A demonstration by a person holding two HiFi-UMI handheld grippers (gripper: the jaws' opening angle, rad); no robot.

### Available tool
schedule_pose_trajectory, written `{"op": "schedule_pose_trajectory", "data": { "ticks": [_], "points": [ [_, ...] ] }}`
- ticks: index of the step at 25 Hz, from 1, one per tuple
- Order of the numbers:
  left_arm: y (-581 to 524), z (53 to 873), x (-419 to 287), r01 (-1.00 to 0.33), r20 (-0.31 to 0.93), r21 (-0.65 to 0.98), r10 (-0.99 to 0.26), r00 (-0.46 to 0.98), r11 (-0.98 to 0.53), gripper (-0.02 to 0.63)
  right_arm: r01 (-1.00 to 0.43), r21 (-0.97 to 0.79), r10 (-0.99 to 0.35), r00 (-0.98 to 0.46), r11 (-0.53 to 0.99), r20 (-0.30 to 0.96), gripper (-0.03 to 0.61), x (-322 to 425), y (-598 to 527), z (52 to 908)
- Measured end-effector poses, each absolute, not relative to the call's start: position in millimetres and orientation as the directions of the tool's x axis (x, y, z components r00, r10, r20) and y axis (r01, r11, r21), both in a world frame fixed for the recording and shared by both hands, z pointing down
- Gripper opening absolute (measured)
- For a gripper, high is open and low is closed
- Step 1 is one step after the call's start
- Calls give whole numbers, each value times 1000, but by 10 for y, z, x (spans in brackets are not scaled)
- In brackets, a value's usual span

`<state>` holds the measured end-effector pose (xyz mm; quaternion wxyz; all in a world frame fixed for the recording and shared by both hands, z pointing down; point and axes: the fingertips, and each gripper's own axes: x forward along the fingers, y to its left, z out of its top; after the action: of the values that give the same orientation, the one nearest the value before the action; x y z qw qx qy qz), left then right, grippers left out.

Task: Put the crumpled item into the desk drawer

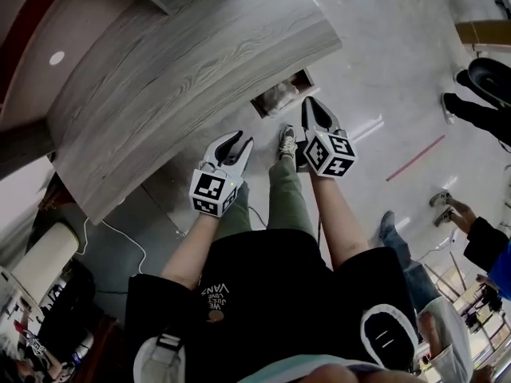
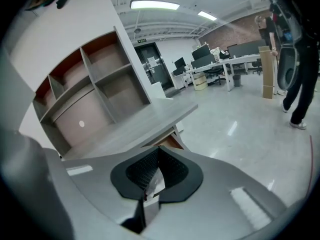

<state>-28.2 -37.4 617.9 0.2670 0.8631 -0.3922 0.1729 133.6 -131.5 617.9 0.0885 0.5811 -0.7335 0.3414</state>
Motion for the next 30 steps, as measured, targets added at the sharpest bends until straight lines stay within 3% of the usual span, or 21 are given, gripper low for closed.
{"op": "schedule_pose_trajectory", "data": {
  "ticks": [7,19,30],
  "points": [
    [-439,5882,-236,-743,462,288,-592,660,-604,156,-904,-418,-834,-299,91,464,3,1350,-1130,5778],
    [-349,5360,-266,-701,374,219,-605,703,-679,64,-887,-443,-894,-299,131,333,2,1267,-702,5116],
    [-171,4905,-354,-666,315,166,-601,735,-727,52,-880,-441,-915,-312,177,254,2,1133,-336,4644]
  ]
}}
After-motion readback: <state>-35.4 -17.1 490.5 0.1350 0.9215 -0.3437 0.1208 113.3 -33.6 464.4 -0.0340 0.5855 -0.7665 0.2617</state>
